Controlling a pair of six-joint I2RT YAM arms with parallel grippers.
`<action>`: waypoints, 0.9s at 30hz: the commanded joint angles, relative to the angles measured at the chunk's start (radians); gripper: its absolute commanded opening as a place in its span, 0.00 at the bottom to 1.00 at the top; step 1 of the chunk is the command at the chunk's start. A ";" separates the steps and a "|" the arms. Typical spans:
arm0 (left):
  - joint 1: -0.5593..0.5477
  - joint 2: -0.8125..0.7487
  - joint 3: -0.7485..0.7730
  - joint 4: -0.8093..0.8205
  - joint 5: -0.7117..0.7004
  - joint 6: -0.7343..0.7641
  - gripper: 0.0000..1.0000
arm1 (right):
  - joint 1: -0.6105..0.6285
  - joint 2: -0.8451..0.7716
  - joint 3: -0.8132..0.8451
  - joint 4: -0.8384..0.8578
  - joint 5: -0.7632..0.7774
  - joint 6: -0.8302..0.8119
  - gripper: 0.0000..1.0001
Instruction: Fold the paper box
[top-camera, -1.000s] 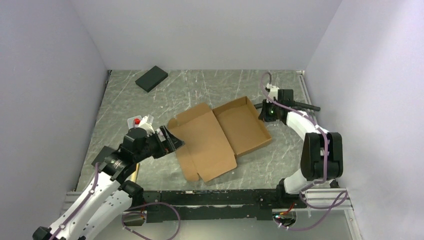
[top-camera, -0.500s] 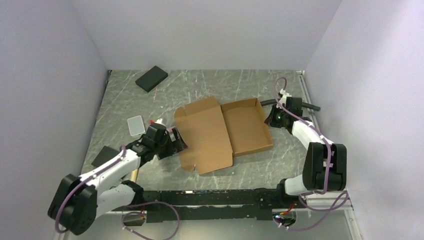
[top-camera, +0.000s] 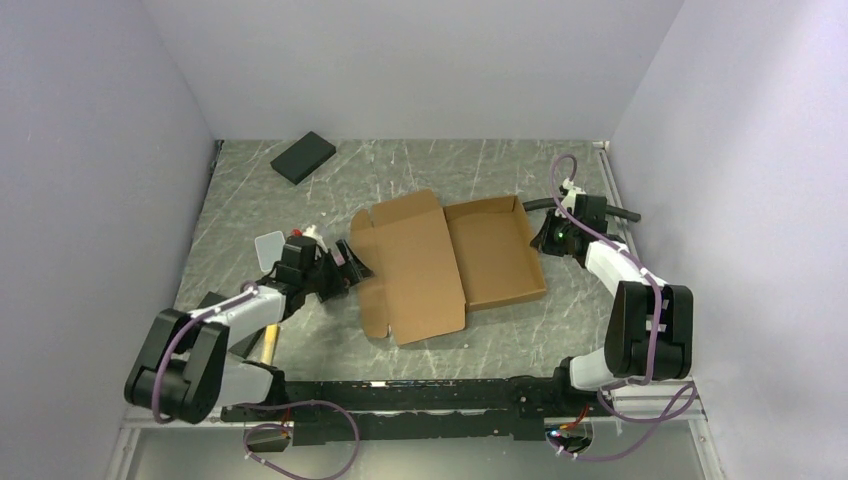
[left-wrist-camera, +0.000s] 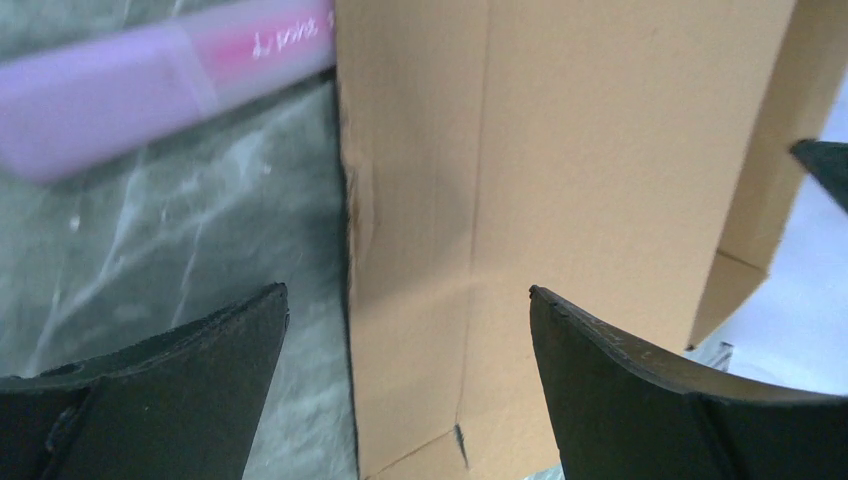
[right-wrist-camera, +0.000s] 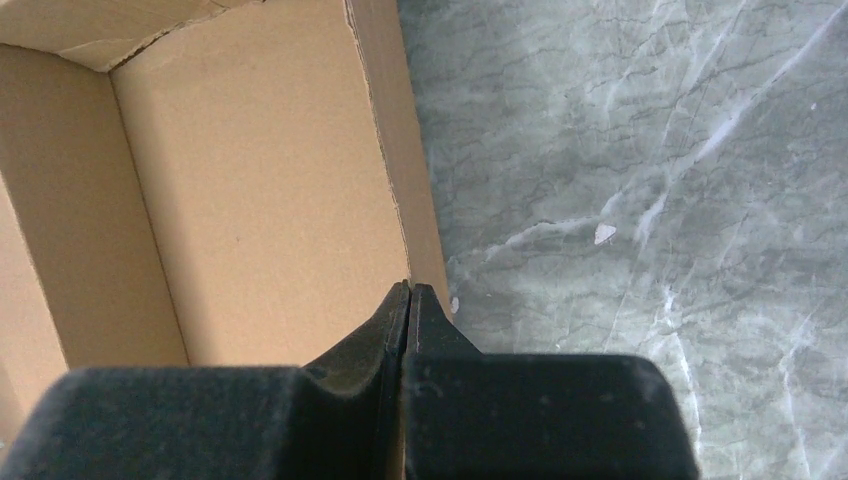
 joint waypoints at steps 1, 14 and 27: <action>0.077 0.099 -0.003 0.176 0.171 0.011 0.97 | -0.011 0.007 0.002 0.034 -0.021 0.009 0.00; 0.157 0.345 -0.012 0.429 0.348 -0.050 0.79 | -0.013 0.021 0.008 0.026 -0.056 0.002 0.00; 0.160 0.252 -0.014 0.442 0.382 -0.099 0.07 | -0.014 0.021 0.007 0.023 -0.094 -0.003 0.00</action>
